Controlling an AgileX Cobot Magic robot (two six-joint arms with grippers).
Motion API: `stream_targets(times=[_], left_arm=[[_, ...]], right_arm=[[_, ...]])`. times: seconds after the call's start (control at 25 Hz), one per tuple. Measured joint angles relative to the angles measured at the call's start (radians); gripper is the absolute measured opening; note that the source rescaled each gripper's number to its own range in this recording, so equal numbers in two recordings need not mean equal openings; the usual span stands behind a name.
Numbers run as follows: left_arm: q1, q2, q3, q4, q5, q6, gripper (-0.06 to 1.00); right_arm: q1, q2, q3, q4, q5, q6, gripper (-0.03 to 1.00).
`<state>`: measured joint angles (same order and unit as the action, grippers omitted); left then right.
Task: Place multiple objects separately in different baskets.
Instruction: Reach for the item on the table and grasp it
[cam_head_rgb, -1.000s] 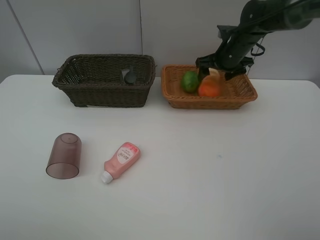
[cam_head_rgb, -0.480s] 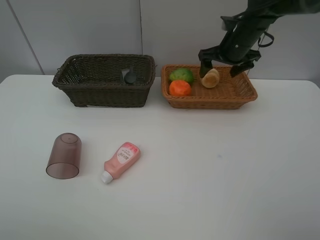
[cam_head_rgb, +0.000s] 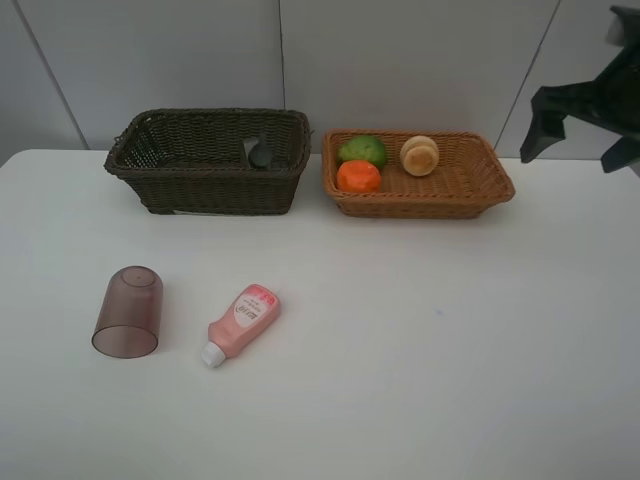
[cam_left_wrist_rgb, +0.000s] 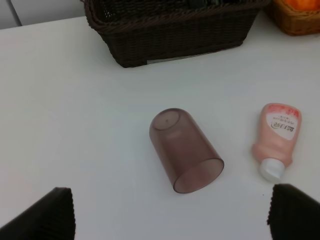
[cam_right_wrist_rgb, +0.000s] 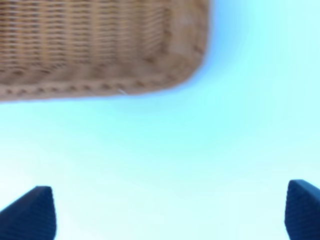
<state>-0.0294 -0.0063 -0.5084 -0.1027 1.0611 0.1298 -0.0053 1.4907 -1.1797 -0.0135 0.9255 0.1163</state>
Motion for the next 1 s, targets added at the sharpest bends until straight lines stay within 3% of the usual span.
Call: stream_targets(times=[0.6,1.0], left_arm=[[0.000,0.000,0.000,0.000,0.000,0.000,1.00],[0.000,0.000,0.000,0.000,0.000,0.000,1.00]], right_arm=[[-0.012,-1.131,0.530,0.005,0.009,-0.079,0.98],[-0.012,-1.484,0.632,0.013,0.017,-0.079,0.98]])
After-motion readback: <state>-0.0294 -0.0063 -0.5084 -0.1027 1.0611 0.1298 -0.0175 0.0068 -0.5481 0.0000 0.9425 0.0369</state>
